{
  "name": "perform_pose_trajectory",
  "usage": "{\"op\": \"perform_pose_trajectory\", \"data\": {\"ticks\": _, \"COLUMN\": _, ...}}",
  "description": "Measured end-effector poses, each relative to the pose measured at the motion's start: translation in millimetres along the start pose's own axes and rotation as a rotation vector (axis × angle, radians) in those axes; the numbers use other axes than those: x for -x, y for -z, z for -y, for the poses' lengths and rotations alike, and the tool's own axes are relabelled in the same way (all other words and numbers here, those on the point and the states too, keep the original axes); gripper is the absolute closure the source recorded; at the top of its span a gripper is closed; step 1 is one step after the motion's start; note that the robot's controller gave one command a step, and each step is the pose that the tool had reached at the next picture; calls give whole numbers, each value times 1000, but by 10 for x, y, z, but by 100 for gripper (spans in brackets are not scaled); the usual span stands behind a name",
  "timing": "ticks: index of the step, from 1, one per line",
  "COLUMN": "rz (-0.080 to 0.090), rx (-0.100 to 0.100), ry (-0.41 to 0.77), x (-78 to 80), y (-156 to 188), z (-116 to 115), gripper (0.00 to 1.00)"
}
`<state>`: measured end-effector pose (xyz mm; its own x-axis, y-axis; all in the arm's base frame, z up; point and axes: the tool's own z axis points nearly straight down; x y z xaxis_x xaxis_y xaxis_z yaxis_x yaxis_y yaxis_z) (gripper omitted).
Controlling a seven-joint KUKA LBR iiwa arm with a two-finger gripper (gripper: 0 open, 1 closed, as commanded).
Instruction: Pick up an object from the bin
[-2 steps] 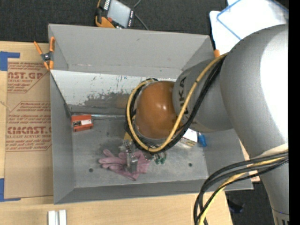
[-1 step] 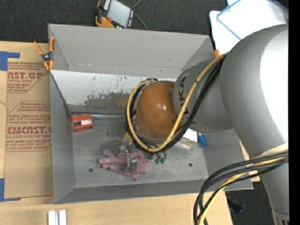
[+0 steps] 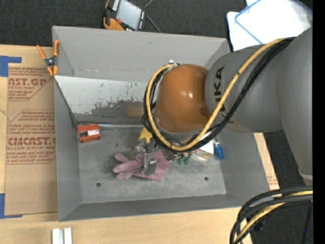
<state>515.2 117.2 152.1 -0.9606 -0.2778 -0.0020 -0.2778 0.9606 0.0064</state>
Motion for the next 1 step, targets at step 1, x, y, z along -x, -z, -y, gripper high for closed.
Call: {"op": "perform_pose_trajectory", "data": {"ticks": 1, "rz": -1, "rx": 0, "ry": -1, "x": 74, "y": 1065, "z": -39, "gripper": 100}}
